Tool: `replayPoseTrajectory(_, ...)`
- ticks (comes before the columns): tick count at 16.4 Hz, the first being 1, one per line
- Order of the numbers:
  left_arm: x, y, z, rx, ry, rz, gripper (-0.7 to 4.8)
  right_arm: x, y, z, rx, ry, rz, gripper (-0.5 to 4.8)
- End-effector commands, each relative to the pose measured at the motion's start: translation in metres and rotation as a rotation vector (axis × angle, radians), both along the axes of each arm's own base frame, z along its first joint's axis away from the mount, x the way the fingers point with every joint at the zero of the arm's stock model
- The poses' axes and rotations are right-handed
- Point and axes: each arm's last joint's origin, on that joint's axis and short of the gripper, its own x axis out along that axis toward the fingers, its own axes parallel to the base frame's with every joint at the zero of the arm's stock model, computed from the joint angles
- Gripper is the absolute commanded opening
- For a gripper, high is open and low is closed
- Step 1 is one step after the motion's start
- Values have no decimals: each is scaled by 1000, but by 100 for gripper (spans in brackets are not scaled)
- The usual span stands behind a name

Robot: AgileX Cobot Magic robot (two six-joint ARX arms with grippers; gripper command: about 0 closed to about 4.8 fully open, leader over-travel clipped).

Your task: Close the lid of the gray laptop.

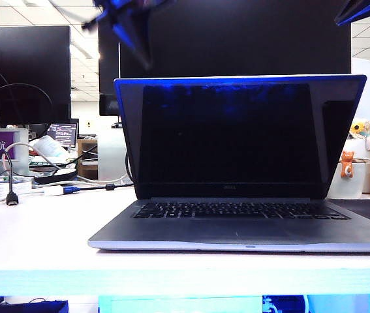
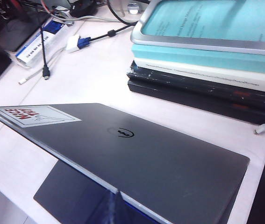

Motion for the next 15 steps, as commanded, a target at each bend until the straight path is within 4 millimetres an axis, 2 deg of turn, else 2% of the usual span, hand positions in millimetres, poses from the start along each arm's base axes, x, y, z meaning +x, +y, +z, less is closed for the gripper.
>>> replayPoseTrajectory(1, -11, -11, -6, 57, 63, -9, -5, 0, 4, 3, 1, -19, 23, -1)
replayPoseTrajectory(9, -27, -31, -12, 123, 100, -31, -5, 0, 3, 3, -2, -24, 23, -1)
replayPoseTrajectory(15, -14, -38, -37, 187, 118, -4, -6, -1, 4, 3, 1, -25, 33, -1)
